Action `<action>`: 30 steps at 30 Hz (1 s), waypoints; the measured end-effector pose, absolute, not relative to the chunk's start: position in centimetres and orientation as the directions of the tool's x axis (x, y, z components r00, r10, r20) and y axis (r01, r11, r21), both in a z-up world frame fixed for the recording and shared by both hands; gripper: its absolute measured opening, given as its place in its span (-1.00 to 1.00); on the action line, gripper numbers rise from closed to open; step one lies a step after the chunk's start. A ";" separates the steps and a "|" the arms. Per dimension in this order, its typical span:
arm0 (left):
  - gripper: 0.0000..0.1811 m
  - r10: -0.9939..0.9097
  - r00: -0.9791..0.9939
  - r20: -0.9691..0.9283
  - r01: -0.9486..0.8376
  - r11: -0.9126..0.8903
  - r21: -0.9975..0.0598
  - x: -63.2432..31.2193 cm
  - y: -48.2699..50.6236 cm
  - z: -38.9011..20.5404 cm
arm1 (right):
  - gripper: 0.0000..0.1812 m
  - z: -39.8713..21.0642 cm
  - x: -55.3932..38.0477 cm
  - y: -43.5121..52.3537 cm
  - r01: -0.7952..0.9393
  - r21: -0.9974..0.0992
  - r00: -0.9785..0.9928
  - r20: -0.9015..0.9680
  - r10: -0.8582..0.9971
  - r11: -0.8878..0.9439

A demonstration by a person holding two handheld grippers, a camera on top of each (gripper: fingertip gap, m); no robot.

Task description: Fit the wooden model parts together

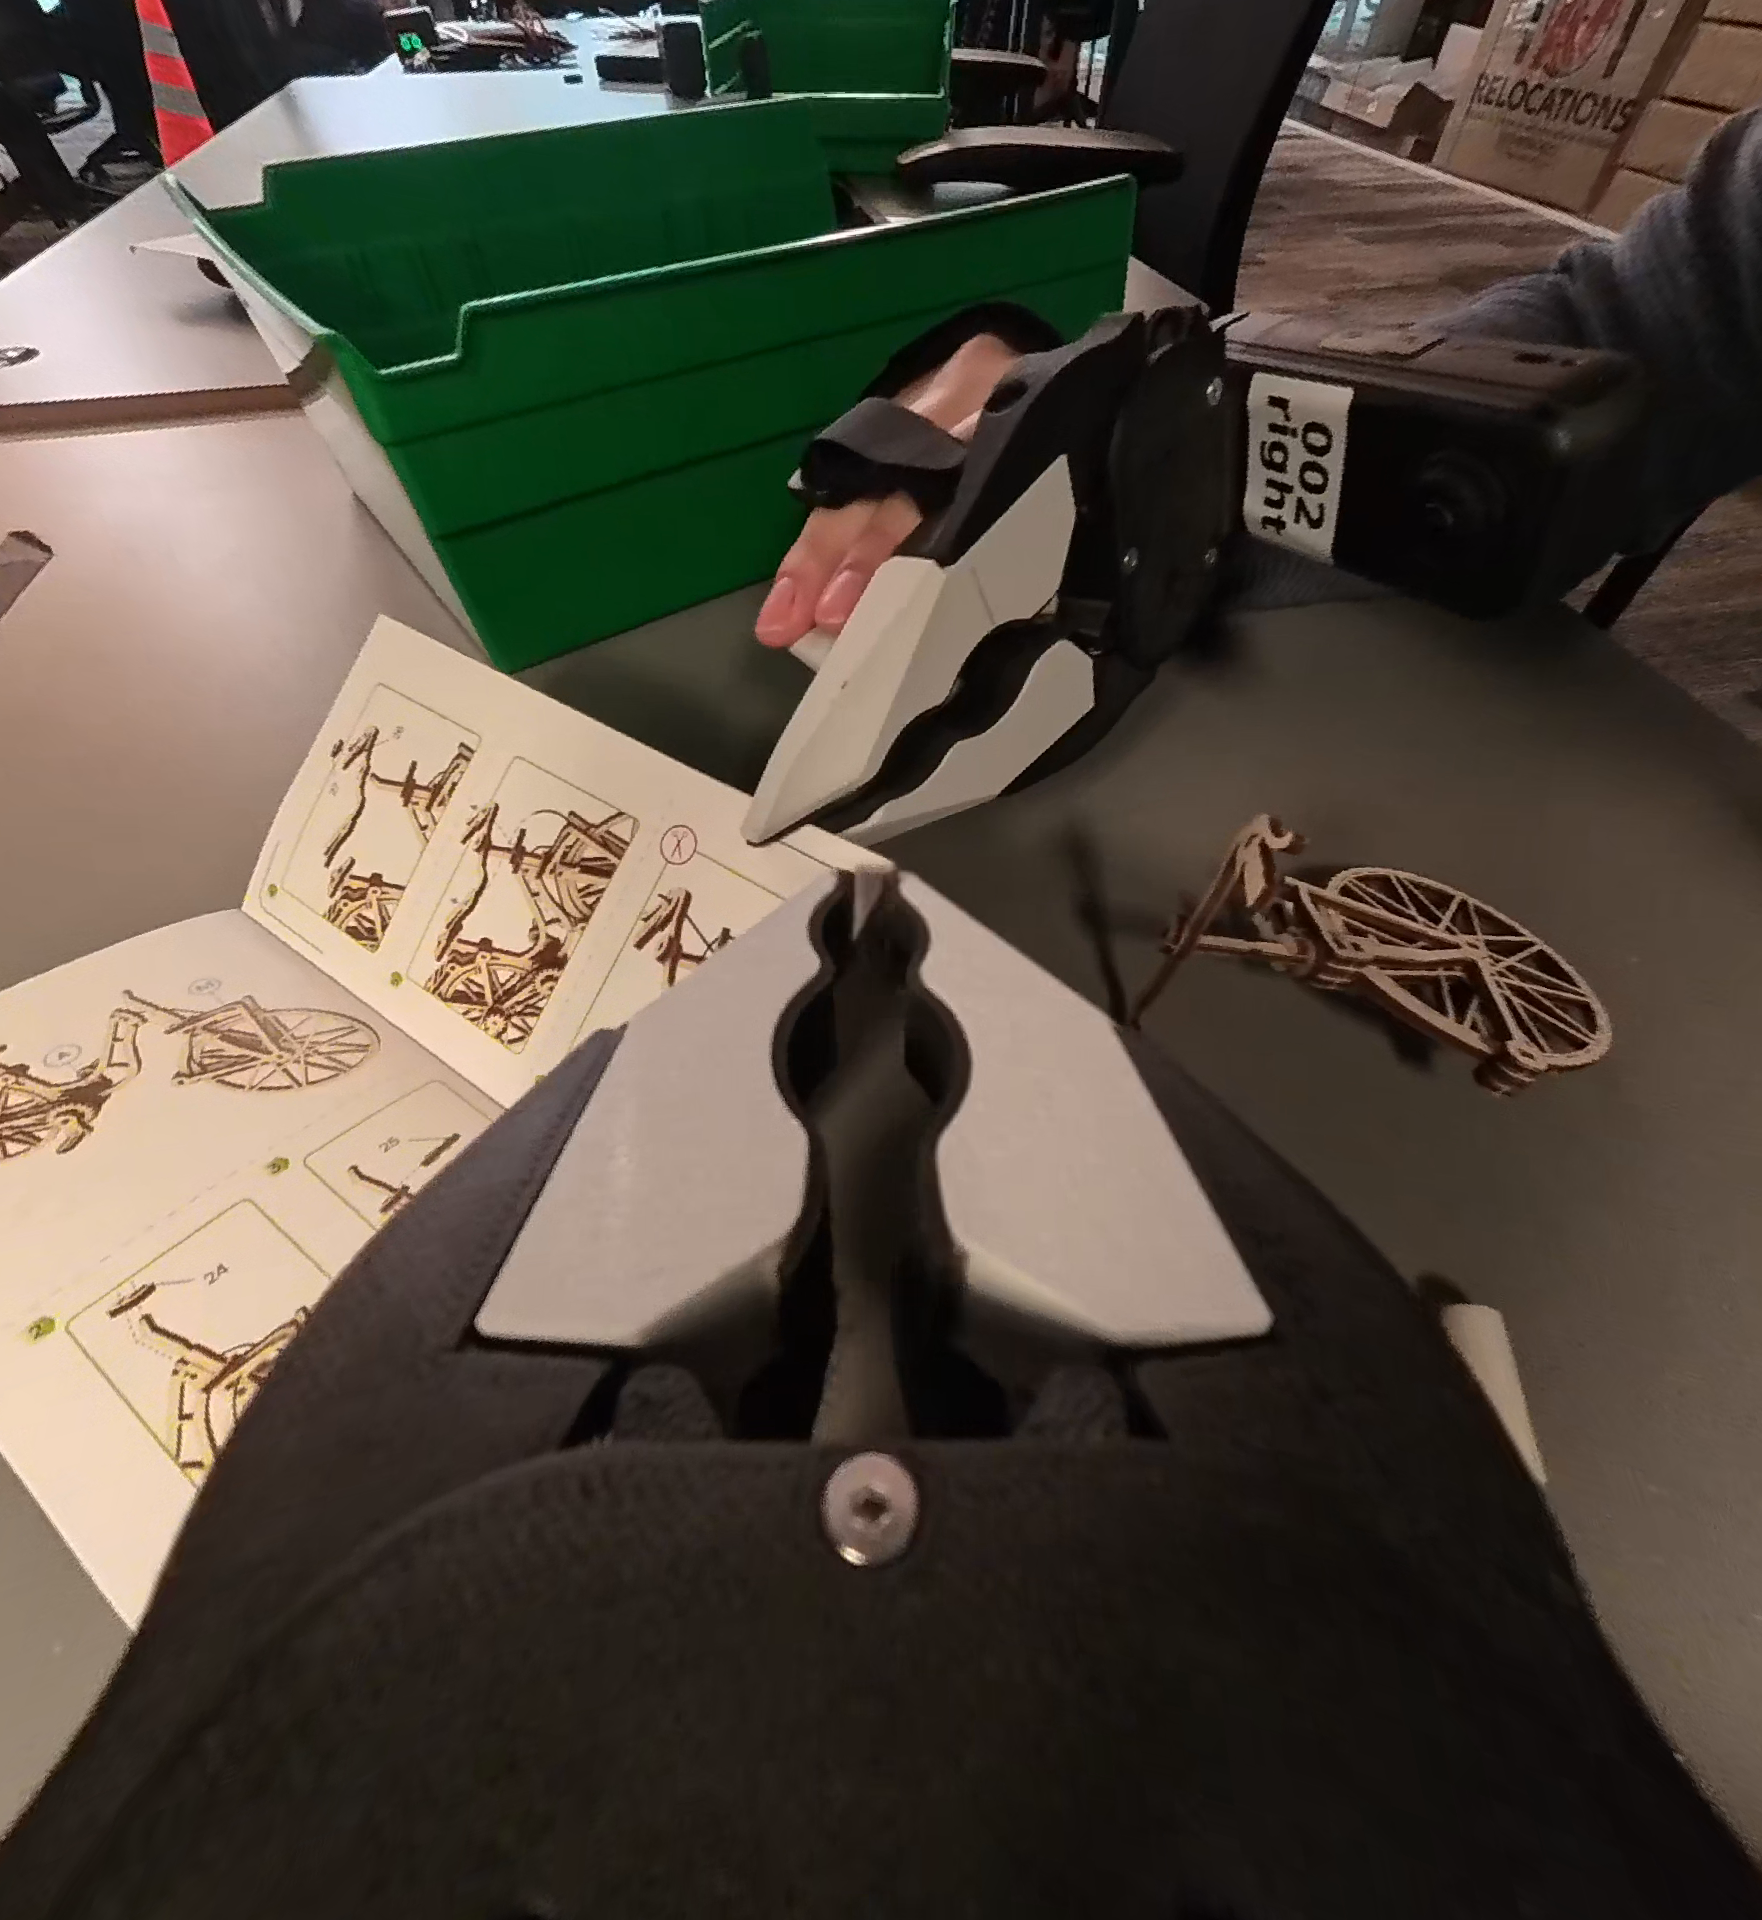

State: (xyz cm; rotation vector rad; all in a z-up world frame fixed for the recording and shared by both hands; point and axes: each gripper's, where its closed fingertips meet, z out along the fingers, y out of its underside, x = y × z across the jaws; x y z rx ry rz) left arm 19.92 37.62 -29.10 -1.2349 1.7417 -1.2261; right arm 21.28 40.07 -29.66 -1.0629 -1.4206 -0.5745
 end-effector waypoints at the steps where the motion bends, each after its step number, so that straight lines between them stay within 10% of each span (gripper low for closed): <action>1: -0.94 -0.942 -0.336 -0.001 -0.318 0.114 -0.941 19.9 37.5 -29.1 | -1.00 -29.6 21.3 40.1 0.855 -0.242 0.129 0.956 0.265 0.459; 30: -1.00 -0.843 -0.336 0.420 -0.394 -0.279 -0.875 20.0 38.5 -28.4 | -0.90 -28.6 20.6 39.3 0.820 -0.264 0.159 0.957 0.242 0.507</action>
